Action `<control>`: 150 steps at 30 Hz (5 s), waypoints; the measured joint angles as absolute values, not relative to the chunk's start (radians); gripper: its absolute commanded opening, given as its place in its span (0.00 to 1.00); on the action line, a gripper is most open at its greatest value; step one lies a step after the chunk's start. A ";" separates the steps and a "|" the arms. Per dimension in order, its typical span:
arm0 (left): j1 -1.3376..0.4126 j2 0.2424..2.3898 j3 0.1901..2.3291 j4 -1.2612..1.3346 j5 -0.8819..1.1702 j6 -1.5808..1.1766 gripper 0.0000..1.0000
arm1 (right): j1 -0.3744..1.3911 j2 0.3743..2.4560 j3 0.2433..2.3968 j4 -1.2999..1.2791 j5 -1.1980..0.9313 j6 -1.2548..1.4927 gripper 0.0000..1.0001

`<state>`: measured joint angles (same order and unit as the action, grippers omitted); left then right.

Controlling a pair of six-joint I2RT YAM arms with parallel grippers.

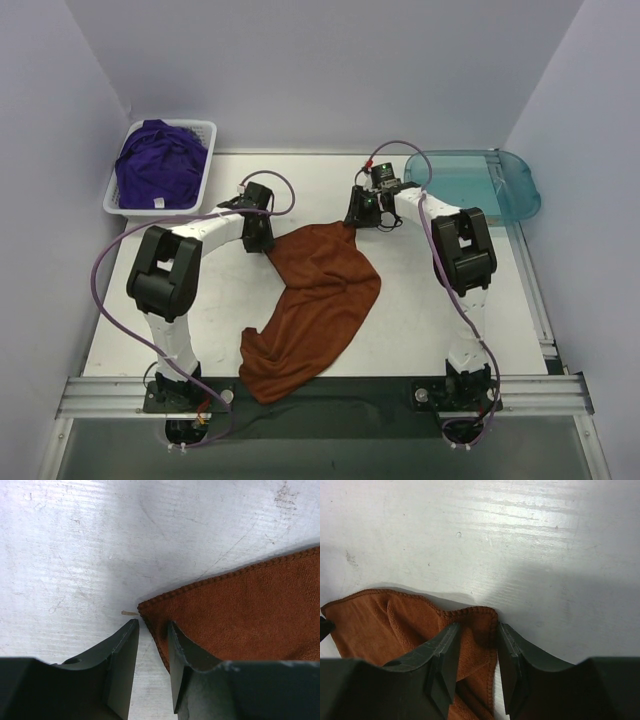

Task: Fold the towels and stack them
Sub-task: Flatten out the crumpled towel, then fold the towel

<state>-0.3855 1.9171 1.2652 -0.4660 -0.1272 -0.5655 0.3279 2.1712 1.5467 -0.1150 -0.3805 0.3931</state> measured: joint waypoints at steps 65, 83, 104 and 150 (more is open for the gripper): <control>-0.715 1.281 2.221 -0.847 -0.422 -0.014 0.00 | 0.317 1.196 1.849 -0.259 -0.372 0.311 0.00; -0.723 1.281 2.473 -0.844 -0.067 -0.038 0.00 | 0.327 1.159 2.118 -0.306 -0.426 0.320 0.00; -0.283 1.877 1.831 -0.563 -0.192 -0.133 0.00 | 0.287 1.861 1.858 -0.179 -0.241 0.280 0.00; -0.725 1.422 0.787 -0.517 -0.213 -0.651 0.77 | 0.425 1.423 0.697 -0.116 -0.132 0.604 0.41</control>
